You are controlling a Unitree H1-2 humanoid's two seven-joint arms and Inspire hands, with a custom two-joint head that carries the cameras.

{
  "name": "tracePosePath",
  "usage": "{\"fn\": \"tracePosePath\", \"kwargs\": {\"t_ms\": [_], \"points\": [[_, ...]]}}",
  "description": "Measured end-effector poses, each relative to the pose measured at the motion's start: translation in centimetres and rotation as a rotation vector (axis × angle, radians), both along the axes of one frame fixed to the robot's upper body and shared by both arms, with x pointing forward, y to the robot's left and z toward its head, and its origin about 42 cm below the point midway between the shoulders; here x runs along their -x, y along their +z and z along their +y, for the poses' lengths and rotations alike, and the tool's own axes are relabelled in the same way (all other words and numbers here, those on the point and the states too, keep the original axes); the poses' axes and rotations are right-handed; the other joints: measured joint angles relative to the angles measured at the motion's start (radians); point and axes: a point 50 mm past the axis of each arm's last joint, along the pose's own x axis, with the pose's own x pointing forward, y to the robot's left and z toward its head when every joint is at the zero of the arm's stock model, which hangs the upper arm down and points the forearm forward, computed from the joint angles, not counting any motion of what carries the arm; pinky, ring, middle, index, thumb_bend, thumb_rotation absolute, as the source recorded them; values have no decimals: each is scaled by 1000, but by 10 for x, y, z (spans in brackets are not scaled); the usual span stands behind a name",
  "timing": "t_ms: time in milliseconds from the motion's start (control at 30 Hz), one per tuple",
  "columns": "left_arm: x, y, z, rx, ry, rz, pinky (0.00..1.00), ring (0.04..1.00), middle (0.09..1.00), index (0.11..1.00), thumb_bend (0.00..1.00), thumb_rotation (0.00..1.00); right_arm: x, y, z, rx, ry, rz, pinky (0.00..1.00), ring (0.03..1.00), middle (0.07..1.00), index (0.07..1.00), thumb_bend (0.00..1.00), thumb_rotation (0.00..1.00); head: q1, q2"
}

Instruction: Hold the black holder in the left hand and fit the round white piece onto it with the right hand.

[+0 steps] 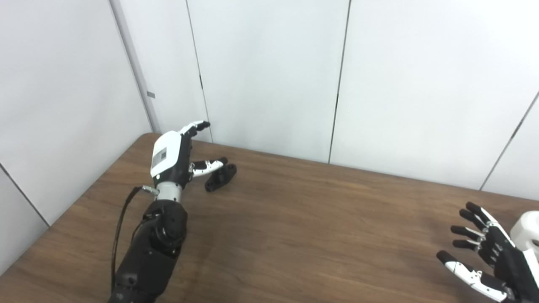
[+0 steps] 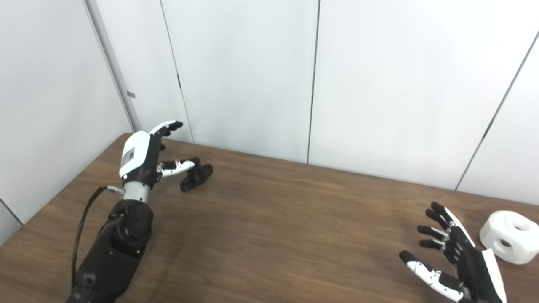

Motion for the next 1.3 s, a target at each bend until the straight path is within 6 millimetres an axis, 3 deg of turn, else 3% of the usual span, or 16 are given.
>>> {"fn": "tracePosePath", "kwargs": {"t_ms": [133,333,500,867,1067,1300], "points": [[-5,-8,-1,-41,80,79,928,995,993,835,998,453,2,6,1,0,3,-19,637,746,864,885,343,0,-2,3],[-10,-21,-5,-74,153,170,981,1000,1000,824,1000,554,3,8,-1,4,2,-10,637,741,861,880,349,0,-2,11],[-13,-33,-6,-94,167,210,988,1000,1000,816,1000,583,6,14,-1,64,-32,-23,549,689,821,851,396,104,-3,18],[-16,-55,-2,-125,208,286,964,1000,1000,809,1000,526,9,18,-3,77,-53,-15,557,691,825,858,384,67,-6,34],[-16,-64,-1,-114,210,313,948,1000,1000,779,1000,552,11,18,-4,82,-59,-4,546,687,820,856,380,50,-6,37],[-17,-74,0,-84,210,350,939,1000,1000,723,958,434,14,21,-6,85,-60,-10,560,704,831,861,375,14,-12,46]]}}
